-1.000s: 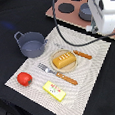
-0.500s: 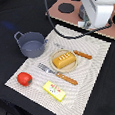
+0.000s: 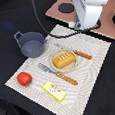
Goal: Interact with the objects in diverse but meaningful ways.
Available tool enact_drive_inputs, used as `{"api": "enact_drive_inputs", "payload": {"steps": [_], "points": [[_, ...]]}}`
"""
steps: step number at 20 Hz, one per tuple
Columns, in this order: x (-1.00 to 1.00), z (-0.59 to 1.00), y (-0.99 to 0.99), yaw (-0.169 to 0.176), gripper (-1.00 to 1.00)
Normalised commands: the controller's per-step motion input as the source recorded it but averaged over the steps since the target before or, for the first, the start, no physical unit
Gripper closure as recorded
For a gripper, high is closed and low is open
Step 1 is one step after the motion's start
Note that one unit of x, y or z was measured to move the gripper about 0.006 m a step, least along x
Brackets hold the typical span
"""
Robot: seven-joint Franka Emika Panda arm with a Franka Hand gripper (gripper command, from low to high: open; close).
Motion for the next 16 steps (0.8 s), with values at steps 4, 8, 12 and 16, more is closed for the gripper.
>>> {"api": "enact_drive_inputs", "payload": {"steps": [4, 8, 12, 16], "points": [[-0.85, -0.45, -0.51, 0.0, 1.0], [-0.84, -0.09, -0.47, 0.0, 1.0], [-0.81, 0.24, -0.32, -0.006, 1.0], [-0.76, 0.1, -0.31, -0.003, 1.0]]}}
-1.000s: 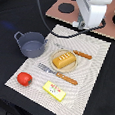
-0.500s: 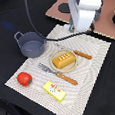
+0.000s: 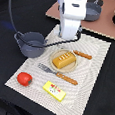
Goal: Interact with the objects in diverse but meaningful ways.
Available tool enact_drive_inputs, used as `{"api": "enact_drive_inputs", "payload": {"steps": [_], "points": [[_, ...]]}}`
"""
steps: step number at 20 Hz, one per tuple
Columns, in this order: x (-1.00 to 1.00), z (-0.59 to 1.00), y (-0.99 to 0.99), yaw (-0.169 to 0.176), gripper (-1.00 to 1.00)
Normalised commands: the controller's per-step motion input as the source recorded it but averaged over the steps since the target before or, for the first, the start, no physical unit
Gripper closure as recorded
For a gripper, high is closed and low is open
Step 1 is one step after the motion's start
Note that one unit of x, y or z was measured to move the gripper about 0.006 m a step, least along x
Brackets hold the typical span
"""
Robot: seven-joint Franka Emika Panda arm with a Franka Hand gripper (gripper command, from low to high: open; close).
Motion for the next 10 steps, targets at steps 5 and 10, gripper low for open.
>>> {"api": "enact_drive_inputs", "payload": {"steps": [5, 10], "points": [[-0.74, 0.01, -0.31, 0.0, 1.0], [-0.8, 0.0, -0.25, 0.0, 1.0]]}}
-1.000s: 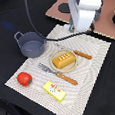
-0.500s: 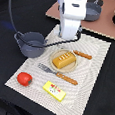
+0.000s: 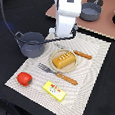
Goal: Interact with the objects in diverse but meaningful ways.
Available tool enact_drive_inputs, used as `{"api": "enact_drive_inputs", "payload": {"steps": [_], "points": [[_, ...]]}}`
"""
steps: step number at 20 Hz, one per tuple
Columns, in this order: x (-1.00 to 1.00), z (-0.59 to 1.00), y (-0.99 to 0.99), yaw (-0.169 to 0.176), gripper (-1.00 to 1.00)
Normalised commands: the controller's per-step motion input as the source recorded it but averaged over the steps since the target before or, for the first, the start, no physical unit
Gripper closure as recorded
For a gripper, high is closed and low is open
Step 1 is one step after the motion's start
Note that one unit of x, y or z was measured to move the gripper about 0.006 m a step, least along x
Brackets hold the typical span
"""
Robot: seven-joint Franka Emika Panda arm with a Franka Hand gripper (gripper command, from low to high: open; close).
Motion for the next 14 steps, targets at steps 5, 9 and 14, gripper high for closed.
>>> {"api": "enact_drive_inputs", "payload": {"steps": [5, 9, 14], "points": [[-0.81, 0.0, -0.26, 0.0, 1.0], [-0.91, 0.08, -0.2, 0.0, 1.0], [-0.93, 0.03, -0.17, -0.003, 1.0]]}}
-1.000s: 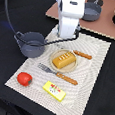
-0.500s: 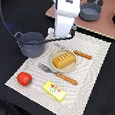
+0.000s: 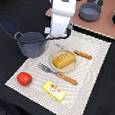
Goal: Interact with the objects in diverse but meaningful ways.
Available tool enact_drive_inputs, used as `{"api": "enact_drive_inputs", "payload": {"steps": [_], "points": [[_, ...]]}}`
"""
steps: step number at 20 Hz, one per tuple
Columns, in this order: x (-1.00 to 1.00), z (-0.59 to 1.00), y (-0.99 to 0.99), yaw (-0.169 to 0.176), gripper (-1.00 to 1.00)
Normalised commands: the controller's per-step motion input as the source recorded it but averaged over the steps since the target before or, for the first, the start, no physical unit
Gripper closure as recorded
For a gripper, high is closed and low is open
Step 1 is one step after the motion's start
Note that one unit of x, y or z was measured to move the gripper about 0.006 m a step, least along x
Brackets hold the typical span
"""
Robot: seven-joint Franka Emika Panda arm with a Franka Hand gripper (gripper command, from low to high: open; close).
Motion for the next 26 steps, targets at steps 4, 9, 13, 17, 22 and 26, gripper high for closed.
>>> {"api": "enact_drive_inputs", "payload": {"steps": [4, 9, 13, 17, 22, 26], "points": [[-0.95, 0.01, -0.16, -0.01, 1.0], [-0.94, -0.01, -0.17, -0.012, 1.0], [-0.87, -0.07, -0.28, -0.004, 1.0], [-0.8, -0.17, -0.39, 0.0, 1.0], [-0.78, -0.23, -0.41, 0.0, 1.0], [-0.77, -0.29, -0.44, 0.0, 1.0]]}}
